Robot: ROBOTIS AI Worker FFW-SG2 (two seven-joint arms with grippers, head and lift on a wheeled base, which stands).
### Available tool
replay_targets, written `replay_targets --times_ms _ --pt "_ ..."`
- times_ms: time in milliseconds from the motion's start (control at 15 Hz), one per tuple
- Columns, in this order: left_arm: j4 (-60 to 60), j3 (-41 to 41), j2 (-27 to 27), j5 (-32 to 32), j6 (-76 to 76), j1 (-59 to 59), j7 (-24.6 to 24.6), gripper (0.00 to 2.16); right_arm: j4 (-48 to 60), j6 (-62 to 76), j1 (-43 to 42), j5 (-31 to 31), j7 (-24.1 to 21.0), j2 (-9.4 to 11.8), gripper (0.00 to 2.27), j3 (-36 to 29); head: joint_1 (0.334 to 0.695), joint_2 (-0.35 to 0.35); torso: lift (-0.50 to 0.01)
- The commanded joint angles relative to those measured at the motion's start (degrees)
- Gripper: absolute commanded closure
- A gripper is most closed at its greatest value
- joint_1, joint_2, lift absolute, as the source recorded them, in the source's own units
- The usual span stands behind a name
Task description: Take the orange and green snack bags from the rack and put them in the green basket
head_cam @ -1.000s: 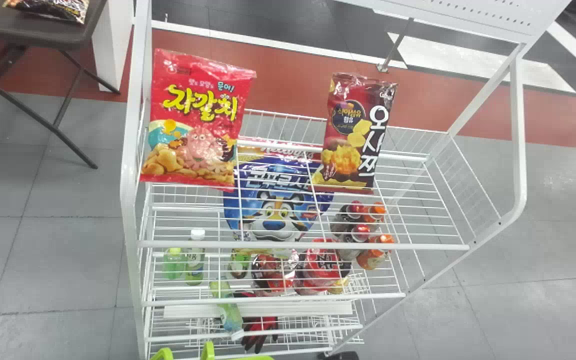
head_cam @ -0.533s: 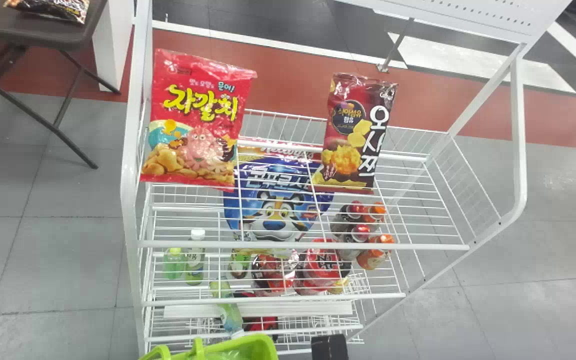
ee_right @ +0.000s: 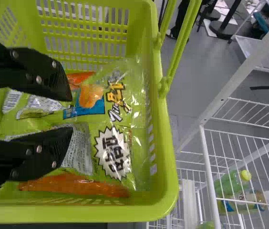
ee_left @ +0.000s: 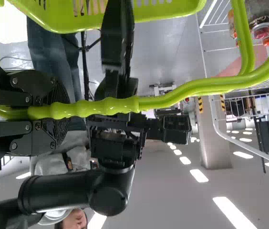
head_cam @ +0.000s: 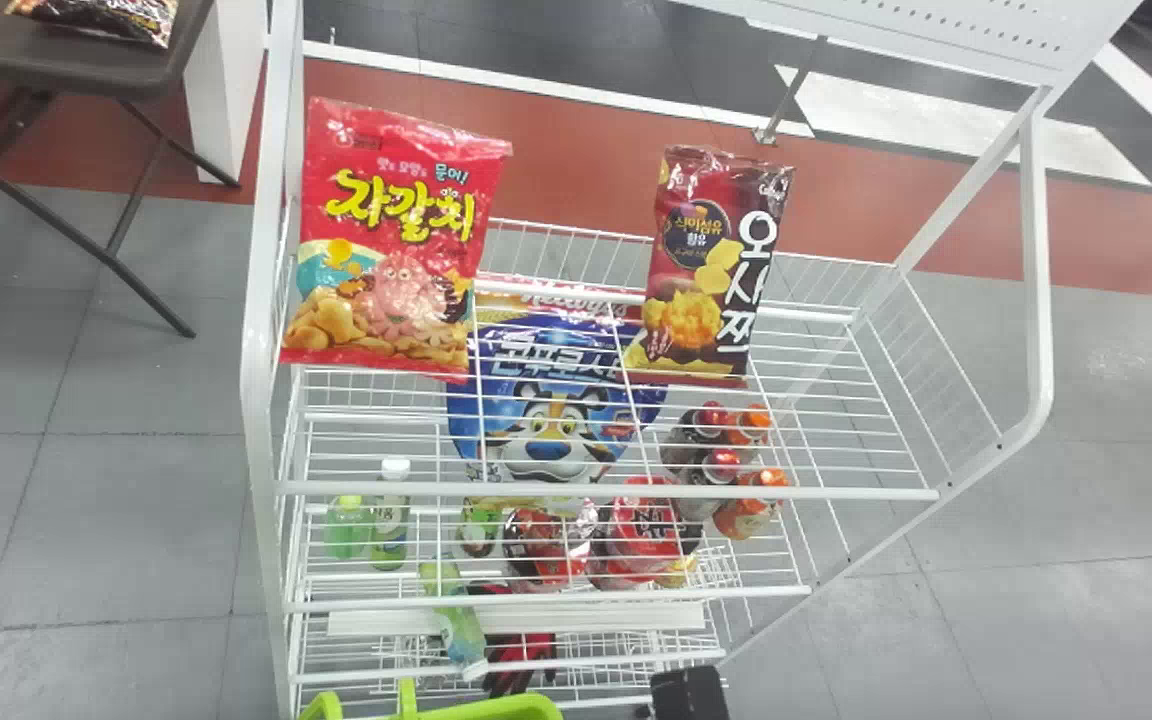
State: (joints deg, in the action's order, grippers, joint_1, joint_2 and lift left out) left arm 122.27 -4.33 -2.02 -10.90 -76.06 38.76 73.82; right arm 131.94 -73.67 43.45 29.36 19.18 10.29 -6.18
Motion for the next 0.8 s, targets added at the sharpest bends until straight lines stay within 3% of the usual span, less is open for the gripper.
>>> replay_targets --times_ms 0,400,733 --pt "0.07 0.03 0.00 0.00 -0.02 0.00 0.10 2.15 3.33 -2.23 0.76 1.93 -0.29 -0.10 0.06 -3.22 0.695 -0.350 0.000" --pt "0.16 -0.06 0.27 0.00 0.51 0.27 -0.08 2.15 9.57 21.15 1.37 0.70 -1.69 -0.98 0.07 -10.34 0.695 -0.350 0.000" --pt "0.07 -0.33 0.44 0.00 1.91 0.71 -0.34 2.15 5.43 57.36 3.92 -14.07 -2.31 -3.09 0.08 -1.82 0.695 -0.350 0.000"
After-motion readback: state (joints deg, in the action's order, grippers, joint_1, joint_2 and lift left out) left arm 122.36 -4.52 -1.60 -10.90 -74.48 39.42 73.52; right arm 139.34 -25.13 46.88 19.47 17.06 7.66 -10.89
